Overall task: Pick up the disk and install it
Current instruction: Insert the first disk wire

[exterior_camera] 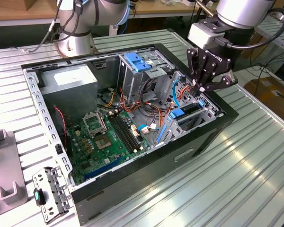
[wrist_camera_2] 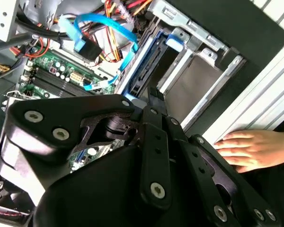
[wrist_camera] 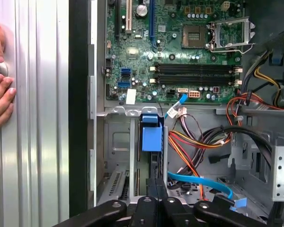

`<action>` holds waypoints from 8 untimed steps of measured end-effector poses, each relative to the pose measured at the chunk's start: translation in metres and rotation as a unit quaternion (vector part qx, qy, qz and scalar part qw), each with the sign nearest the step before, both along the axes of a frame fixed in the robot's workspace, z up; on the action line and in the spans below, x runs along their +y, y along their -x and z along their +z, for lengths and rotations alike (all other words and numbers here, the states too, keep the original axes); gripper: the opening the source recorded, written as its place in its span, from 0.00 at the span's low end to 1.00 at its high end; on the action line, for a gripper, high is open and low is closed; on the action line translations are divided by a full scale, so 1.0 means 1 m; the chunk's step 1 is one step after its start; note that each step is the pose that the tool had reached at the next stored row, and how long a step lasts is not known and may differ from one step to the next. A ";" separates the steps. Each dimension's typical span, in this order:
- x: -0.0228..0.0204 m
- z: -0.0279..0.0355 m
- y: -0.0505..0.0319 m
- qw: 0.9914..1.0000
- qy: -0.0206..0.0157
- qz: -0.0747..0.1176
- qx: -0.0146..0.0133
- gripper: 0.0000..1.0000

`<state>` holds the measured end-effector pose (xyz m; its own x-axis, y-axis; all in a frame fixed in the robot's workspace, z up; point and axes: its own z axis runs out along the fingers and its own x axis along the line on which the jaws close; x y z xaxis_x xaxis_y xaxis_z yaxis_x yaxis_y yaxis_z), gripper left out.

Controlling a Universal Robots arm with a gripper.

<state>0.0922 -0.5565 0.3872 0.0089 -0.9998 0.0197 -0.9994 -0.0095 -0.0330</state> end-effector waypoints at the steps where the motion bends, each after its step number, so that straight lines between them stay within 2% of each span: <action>1: 0.0001 0.0000 -0.0052 1.000 0.000 0.000 0.000 0.11; 6: 0.0004 -0.0001 -0.0241 1.000 0.000 0.002 0.001 0.11; 8: 0.0006 -0.0001 -0.0347 1.000 0.000 0.003 0.001 0.11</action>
